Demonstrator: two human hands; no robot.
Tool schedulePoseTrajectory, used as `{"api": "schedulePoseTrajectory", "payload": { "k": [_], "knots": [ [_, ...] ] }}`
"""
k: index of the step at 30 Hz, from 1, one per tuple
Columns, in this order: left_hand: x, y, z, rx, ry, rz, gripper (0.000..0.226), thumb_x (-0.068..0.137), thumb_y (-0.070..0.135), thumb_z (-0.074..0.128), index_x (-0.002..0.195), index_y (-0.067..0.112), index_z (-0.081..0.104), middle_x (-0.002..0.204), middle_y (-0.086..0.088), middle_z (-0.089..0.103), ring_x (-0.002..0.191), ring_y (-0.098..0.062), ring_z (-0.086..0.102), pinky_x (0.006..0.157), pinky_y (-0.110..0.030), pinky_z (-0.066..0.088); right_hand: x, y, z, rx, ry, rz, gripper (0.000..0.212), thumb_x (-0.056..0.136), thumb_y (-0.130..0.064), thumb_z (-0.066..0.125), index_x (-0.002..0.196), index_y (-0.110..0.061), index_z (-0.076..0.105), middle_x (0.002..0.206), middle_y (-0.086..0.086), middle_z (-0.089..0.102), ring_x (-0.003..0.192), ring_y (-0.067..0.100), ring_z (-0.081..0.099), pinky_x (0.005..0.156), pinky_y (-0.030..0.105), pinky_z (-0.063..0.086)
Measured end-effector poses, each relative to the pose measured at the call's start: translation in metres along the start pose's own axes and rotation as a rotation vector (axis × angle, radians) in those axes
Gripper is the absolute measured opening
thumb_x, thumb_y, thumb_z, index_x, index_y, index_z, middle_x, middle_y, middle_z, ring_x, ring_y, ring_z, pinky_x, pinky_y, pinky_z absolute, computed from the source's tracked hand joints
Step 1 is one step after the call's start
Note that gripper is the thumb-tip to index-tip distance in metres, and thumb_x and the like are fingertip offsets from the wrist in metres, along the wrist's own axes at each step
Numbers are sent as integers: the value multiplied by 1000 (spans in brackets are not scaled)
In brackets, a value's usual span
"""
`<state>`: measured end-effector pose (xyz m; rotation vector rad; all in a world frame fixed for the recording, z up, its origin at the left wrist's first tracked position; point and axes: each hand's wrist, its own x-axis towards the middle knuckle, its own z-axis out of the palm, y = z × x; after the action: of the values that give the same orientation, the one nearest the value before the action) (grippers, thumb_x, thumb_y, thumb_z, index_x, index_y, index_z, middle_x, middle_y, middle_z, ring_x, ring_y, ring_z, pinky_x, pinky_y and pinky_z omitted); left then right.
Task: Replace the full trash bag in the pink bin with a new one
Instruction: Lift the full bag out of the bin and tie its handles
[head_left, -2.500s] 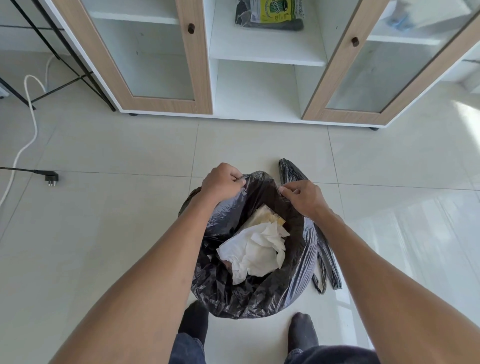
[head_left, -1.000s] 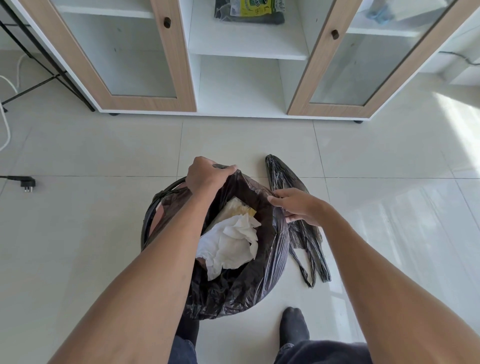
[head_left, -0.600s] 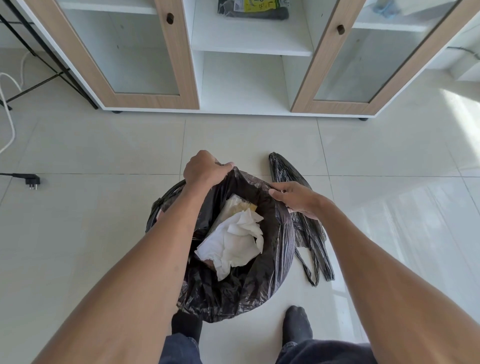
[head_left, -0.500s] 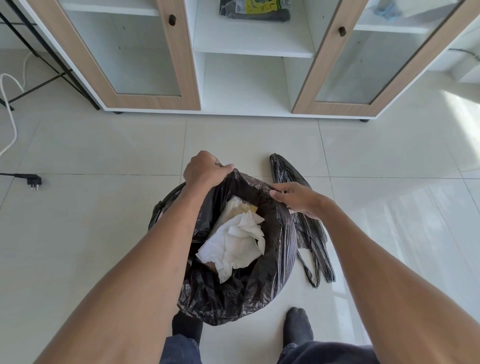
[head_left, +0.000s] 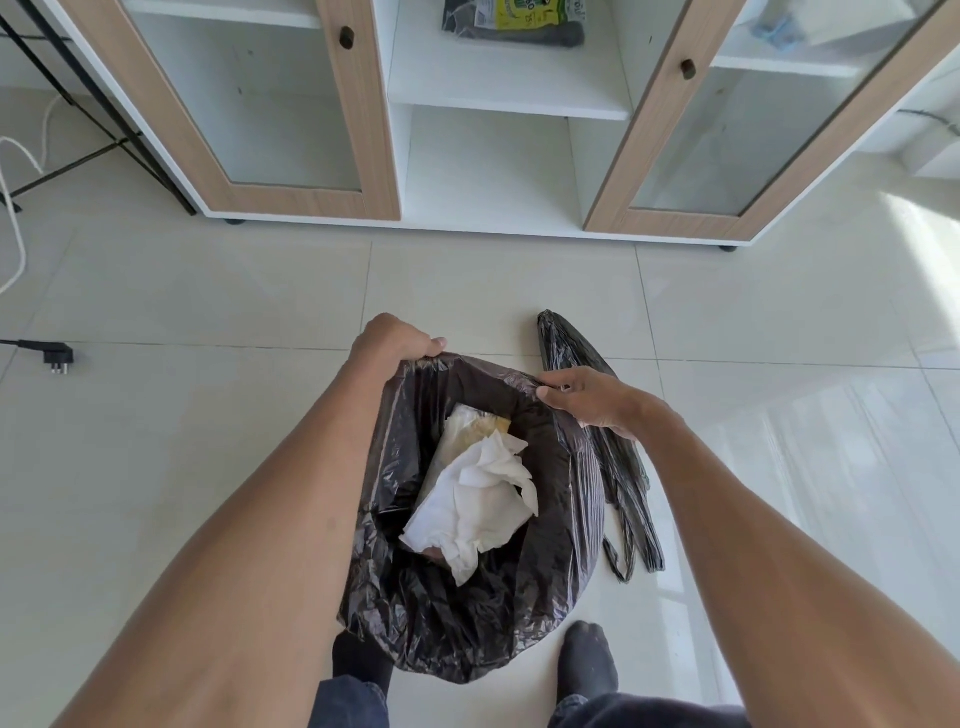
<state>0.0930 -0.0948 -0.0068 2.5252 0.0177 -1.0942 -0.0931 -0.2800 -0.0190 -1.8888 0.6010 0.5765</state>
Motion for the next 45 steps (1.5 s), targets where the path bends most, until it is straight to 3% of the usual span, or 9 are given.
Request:
{"api": "schedulePoseTrajectory", "payload": {
  "k": [5,10,14,16,23,27,35,41,45],
  "knots": [
    [-3,-3,-1,0,-9,8,92,83,54,69,145,-4,32,152,-17,38,133,-36,44,103,-39,40,1,0,-3,-68,37,12,30,104,-28,50,130,-25,64,44,-21,57,43,-14,52,78,26,41],
    [10,-24,-10,73,-206,-65,91,89,74,21,148,5,38,144,-18,50,130,-32,52,109,-45,41,-4,0,-4,-39,-16,-31,26,102,-25,53,122,-29,69,77,1,69,49,-3,54,66,19,44],
    [4,-42,-2,-166,-473,-138,48,96,47,54,119,6,64,112,-9,69,98,-20,66,89,-35,56,-6,3,-9,-92,-19,6,29,102,-25,53,127,-32,67,91,-6,71,64,0,56,63,16,41],
    [2,-48,2,-255,-554,-111,31,97,27,61,117,4,63,107,-12,69,94,-20,65,85,-33,57,-4,8,-10,-113,-43,16,28,102,-27,53,125,-35,68,91,11,72,57,8,52,57,15,39],
    [-1,-56,-13,-448,-699,-32,35,96,23,58,119,-3,63,112,-12,69,89,-15,67,85,-27,57,-1,7,-11,-156,-41,3,30,102,-27,54,129,-31,66,96,-3,72,55,-11,56,62,19,39],
    [-2,-52,-12,-323,-669,-9,33,92,28,64,111,1,68,102,-8,73,83,-12,69,75,-24,60,0,4,-8,-191,-43,17,29,100,-31,56,127,-36,65,116,8,72,113,28,65,104,41,47],
    [-7,-43,-8,-343,-454,-28,17,92,15,66,103,3,64,90,-7,67,74,-15,62,66,-31,60,3,0,-6,-216,-39,30,31,101,-29,55,130,-34,64,126,12,68,119,37,61,105,40,44],
    [-9,-24,-5,-176,-172,250,20,92,26,67,105,12,72,97,-2,68,80,-11,59,66,-24,50,3,0,-8,-209,24,4,28,101,-28,54,125,-32,69,75,-9,67,50,-5,51,54,11,38],
    [-14,-11,-3,-40,-122,353,23,89,31,69,103,13,74,101,1,67,95,-14,58,79,-25,46,5,-3,-7,-228,102,-7,24,102,-24,52,115,-33,70,52,-23,59,43,-8,50,52,11,36]
  ]
}}
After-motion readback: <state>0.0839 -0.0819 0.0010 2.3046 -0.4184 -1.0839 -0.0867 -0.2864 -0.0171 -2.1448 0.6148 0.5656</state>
